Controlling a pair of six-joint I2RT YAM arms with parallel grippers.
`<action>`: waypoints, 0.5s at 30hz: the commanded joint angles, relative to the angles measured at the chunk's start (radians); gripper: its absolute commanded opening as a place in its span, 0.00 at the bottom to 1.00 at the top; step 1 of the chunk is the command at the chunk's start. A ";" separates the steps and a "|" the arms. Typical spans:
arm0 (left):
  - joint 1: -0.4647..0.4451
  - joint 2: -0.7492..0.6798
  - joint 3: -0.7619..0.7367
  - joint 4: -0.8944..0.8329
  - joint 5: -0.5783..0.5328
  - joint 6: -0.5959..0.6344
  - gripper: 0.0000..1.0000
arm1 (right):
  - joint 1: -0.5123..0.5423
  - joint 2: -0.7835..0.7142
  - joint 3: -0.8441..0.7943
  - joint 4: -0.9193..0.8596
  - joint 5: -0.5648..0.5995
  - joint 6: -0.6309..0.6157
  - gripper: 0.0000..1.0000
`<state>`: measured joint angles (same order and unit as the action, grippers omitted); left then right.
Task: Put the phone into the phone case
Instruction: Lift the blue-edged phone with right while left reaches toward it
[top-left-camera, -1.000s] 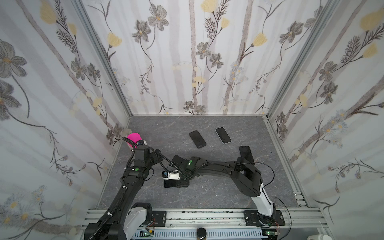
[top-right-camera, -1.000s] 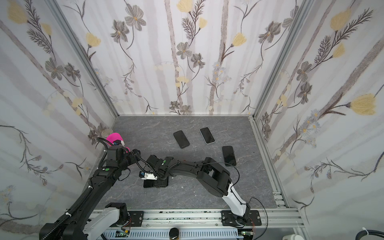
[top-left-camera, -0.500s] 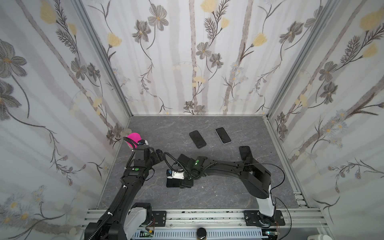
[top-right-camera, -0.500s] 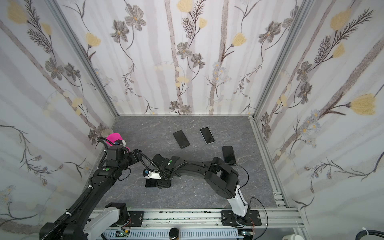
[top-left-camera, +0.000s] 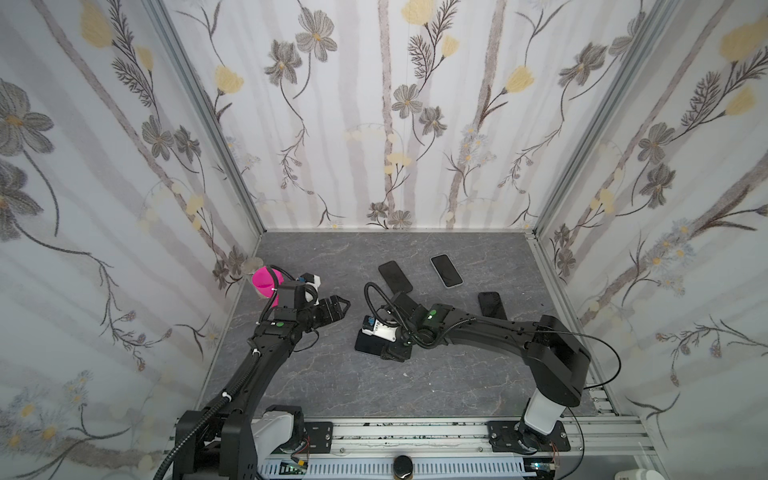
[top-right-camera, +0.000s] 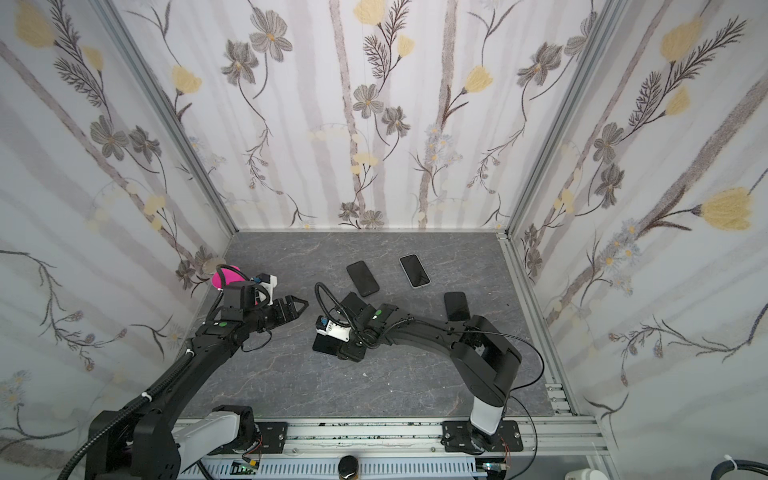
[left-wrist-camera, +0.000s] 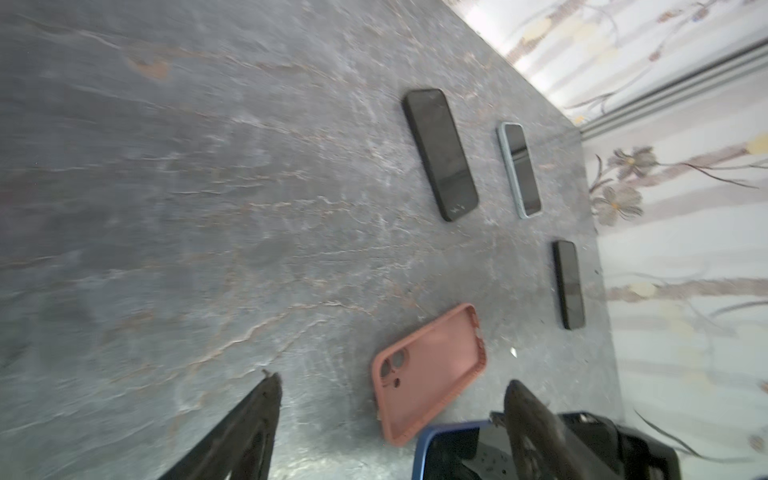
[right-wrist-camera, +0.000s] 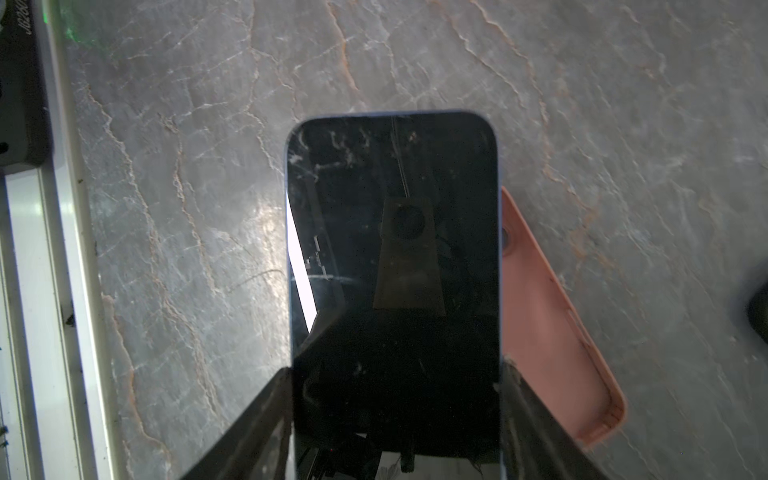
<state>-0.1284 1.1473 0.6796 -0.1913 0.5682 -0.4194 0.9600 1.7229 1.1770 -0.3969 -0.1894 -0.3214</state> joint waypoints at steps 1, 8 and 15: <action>-0.046 0.049 0.041 -0.003 0.180 -0.009 0.81 | -0.033 -0.052 -0.030 0.058 -0.025 0.010 0.55; -0.166 0.133 0.091 -0.011 0.279 0.010 0.78 | -0.078 -0.121 -0.064 0.075 -0.017 0.008 0.55; -0.209 0.205 0.105 -0.007 0.345 0.014 0.59 | -0.082 -0.192 -0.071 0.087 -0.016 0.011 0.55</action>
<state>-0.3332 1.3376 0.7742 -0.2054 0.8509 -0.4156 0.8776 1.5455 1.1091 -0.3531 -0.1883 -0.3153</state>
